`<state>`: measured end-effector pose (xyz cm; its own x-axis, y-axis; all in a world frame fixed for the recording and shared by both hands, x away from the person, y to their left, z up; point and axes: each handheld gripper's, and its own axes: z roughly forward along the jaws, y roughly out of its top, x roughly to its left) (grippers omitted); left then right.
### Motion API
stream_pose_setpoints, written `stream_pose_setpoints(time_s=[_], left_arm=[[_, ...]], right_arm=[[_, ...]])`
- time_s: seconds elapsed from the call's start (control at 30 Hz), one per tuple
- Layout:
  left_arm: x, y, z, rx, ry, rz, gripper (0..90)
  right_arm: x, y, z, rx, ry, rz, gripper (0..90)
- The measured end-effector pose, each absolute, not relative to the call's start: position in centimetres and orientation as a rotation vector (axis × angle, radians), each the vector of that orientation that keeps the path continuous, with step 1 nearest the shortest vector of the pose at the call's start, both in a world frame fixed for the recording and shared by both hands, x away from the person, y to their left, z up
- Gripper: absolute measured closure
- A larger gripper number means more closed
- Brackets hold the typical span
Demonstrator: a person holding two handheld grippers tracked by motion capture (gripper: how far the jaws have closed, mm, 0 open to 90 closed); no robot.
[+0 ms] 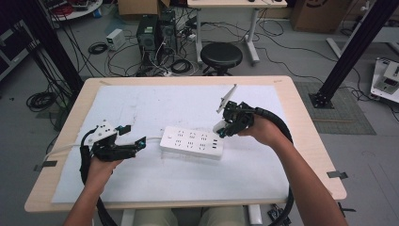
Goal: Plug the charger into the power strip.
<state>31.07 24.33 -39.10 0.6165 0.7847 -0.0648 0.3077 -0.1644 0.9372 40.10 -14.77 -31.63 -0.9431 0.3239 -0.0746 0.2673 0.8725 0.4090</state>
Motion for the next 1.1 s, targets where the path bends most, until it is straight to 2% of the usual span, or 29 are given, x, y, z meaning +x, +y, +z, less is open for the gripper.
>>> stream_pose_setpoints(time_s=[0.73, 1.1], left_arm=[[31.0, 25.2, -39.9, 1.737, 0.887, 0.528, 21.3], [31.2, 25.1, -40.1, 1.745, 0.885, 0.53, 21.3]], right_arm=[[42.2, -10.3, -33.6, 0.342, 3.007, 0.478, 63.2], [42.8, -9.4, -35.0, 0.314, 3.029, 0.411, 63.2]])
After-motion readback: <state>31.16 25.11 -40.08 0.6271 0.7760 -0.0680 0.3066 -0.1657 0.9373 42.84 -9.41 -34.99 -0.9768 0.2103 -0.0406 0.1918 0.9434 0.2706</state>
